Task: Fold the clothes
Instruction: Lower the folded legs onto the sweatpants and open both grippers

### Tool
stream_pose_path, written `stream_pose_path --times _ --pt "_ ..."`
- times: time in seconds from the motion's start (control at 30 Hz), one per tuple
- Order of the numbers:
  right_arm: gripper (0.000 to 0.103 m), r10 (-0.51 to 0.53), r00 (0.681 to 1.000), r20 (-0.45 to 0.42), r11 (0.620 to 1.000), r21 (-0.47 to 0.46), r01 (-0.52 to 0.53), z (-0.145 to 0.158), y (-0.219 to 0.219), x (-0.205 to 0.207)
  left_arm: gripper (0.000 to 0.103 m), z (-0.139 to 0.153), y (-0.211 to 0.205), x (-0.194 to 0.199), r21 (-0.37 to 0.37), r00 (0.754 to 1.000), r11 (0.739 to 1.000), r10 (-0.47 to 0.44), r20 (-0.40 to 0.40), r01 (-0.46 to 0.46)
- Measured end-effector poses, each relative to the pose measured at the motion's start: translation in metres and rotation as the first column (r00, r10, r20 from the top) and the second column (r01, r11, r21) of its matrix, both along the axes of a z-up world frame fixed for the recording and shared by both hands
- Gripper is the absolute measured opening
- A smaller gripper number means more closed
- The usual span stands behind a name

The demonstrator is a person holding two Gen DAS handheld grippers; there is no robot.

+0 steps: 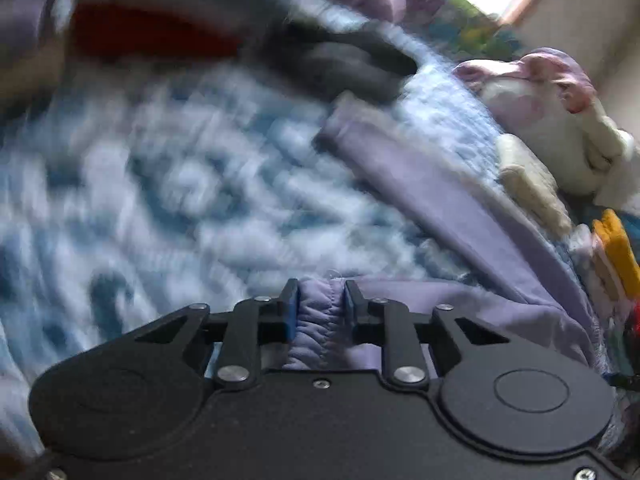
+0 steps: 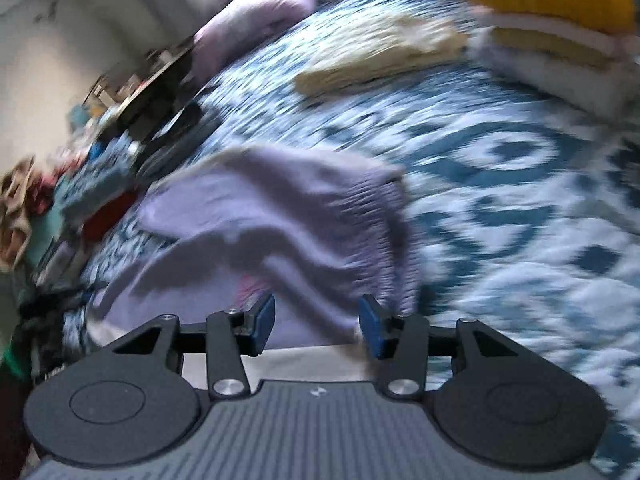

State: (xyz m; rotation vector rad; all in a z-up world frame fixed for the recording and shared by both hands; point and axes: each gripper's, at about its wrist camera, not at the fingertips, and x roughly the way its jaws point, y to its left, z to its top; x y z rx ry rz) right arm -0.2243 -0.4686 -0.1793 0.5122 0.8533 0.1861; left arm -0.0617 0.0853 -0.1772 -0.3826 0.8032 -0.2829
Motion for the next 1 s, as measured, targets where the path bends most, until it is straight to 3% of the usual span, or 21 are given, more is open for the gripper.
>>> stream_pose_path --times 0.03,0.1,0.2,0.23,0.3,0.37,0.5,0.6,0.67,0.77,0.83,0.9,0.93,1.0 --pt "0.048 0.029 1.000 -0.010 1.000 0.002 -0.029 -0.003 0.008 0.006 0.020 0.008 0.004 -0.006 -0.024 0.997 1.000 0.019 0.072 -0.017" --pt "0.048 0.078 0.995 -0.057 0.996 -0.035 -0.080 -0.013 0.025 0.016 0.021 0.006 0.016 -0.005 -0.035 0.994 0.997 0.073 0.078 -0.071" --pt "0.049 0.125 0.985 -0.122 0.982 -0.128 -0.141 -0.029 0.043 0.026 0.027 -0.023 0.006 0.004 0.149 1.000 0.989 0.022 0.007 -0.022" --pt "0.050 0.141 0.982 -0.125 0.977 -0.141 -0.158 -0.028 0.045 0.027 0.028 -0.020 0.004 -0.001 0.173 1.000 0.985 0.005 0.028 -0.010" --pt "0.050 0.145 0.978 -0.150 0.974 -0.152 -0.168 -0.022 0.046 0.028 0.046 -0.007 0.003 -0.010 0.206 0.998 0.977 0.044 0.049 -0.053" --pt "0.050 0.159 0.975 -0.154 0.966 -0.179 -0.186 -0.017 0.048 0.023 0.050 0.008 -0.003 -0.026 0.262 0.990 0.960 0.063 0.129 -0.095" --pt "0.050 0.223 0.971 -0.086 0.941 -0.242 -0.238 -0.005 0.060 0.007 0.050 0.025 -0.028 -0.053 0.252 0.978 0.967 -0.090 0.187 0.041" --pt "0.050 0.291 0.956 -0.027 0.916 -0.280 -0.287 0.005 0.082 0.005 0.050 0.022 -0.057 -0.075 0.341 0.956 0.925 -0.235 0.176 0.165" --pt "0.050 0.357 0.934 -0.026 0.882 -0.319 -0.346 0.008 0.102 0.006 0.050 0.017 -0.065 -0.088 0.378 0.950 0.903 -0.277 0.147 0.204" --pt "0.050 0.498 0.865 -0.054 0.757 -0.460 -0.464 0.012 0.139 -0.001 0.050 0.013 -0.054 -0.106 0.333 0.959 0.921 -0.254 0.122 0.202" --pt "0.051 0.591 0.800 -0.106 0.606 -0.596 -0.527 0.009 0.164 -0.013 0.052 0.008 -0.038 -0.108 0.257 0.980 0.953 -0.185 0.075 0.160" --pt "0.051 0.651 0.739 -0.172 0.437 -0.711 -0.551 0.000 0.183 -0.025 0.053 0.000 -0.011 -0.109 0.089 0.997 0.993 -0.082 0.006 0.081" --pt "0.051 0.672 0.713 -0.200 0.362 -0.752 -0.551 -0.005 0.189 -0.031 0.054 -0.005 0.003 -0.108 -0.008 0.999 0.999 -0.036 -0.029 0.036" --pt "0.051 0.682 0.694 -0.231 0.269 -0.804 -0.531 -0.013 0.196 -0.039 0.056 -0.016 0.023 -0.105 -0.174 0.994 0.983 0.038 -0.101 -0.055"
